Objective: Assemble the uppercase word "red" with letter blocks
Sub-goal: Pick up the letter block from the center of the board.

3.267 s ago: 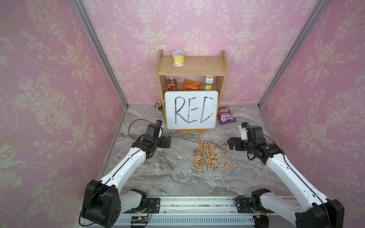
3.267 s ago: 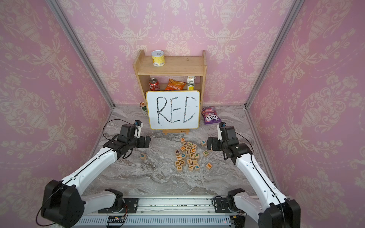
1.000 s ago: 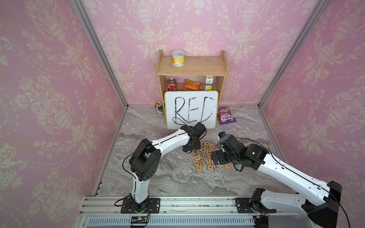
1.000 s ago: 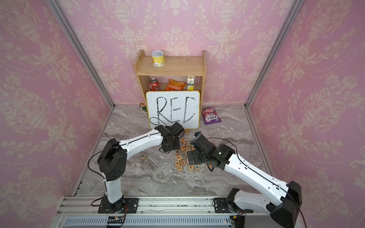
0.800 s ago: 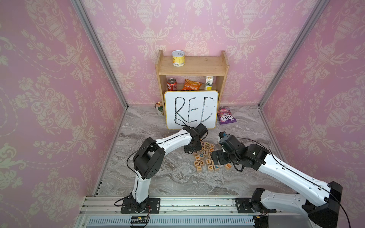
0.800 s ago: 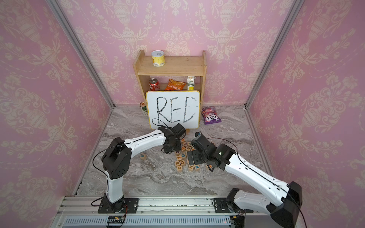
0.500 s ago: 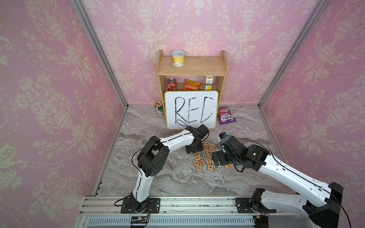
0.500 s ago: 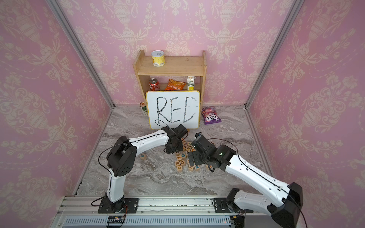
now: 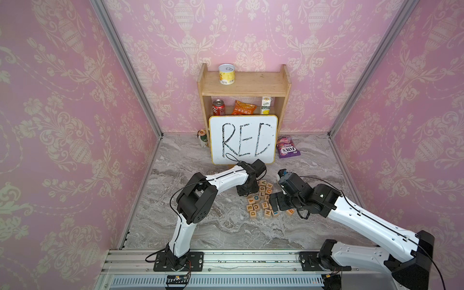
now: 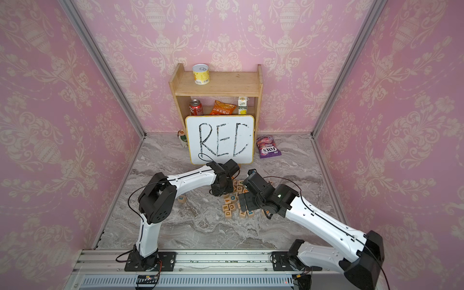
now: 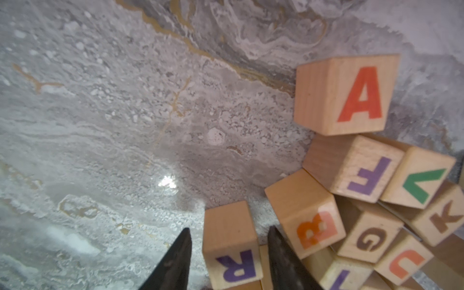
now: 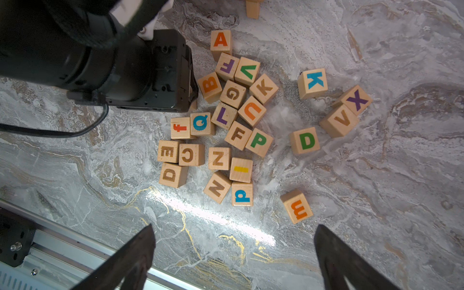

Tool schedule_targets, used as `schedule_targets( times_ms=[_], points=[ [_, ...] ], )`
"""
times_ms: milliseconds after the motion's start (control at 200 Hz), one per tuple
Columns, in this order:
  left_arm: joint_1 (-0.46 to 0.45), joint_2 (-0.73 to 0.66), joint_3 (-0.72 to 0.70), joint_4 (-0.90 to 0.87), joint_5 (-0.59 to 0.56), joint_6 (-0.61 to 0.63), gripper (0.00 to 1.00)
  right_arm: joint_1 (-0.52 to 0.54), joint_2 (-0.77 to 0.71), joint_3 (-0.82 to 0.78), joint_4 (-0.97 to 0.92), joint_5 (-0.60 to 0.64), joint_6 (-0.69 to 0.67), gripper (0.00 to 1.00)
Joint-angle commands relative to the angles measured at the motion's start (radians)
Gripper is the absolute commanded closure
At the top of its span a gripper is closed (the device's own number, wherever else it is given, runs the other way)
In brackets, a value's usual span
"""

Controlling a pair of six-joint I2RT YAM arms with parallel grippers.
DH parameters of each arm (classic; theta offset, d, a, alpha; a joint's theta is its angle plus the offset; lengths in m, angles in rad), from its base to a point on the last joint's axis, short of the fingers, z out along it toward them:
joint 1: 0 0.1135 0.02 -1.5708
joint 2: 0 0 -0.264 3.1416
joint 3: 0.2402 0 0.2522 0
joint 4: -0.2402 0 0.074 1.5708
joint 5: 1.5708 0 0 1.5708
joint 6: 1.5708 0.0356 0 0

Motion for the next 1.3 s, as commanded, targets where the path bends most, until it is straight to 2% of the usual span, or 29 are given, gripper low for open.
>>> schedule_targets(
  times_ms=[0,285,410,610,1041,1296],
  points=[
    [-0.010,0.027,-0.003,-0.001,0.010,-0.033,0.51,0.005,0.005,-0.019,0.010,0.017,0.005,0.00],
    [-0.019,0.018,0.010,-0.047,-0.032,0.021,0.69,0.006,-0.017,-0.036,0.017,0.024,0.025,0.00],
    [-0.021,-0.004,0.012,-0.114,-0.079,0.088,0.81,0.006,-0.028,-0.042,0.020,0.030,0.032,0.00],
    [-0.020,-0.068,0.001,-0.191,-0.145,0.245,0.83,0.005,-0.037,-0.048,0.018,0.032,0.043,0.00],
    [-0.002,-0.215,-0.177,-0.157,-0.005,0.714,0.81,0.006,-0.050,-0.042,0.014,0.021,0.041,0.00],
    [-0.001,-0.260,-0.251,-0.104,0.047,0.894,0.78,0.006,-0.033,-0.011,0.005,-0.018,0.019,0.00]
  ],
)
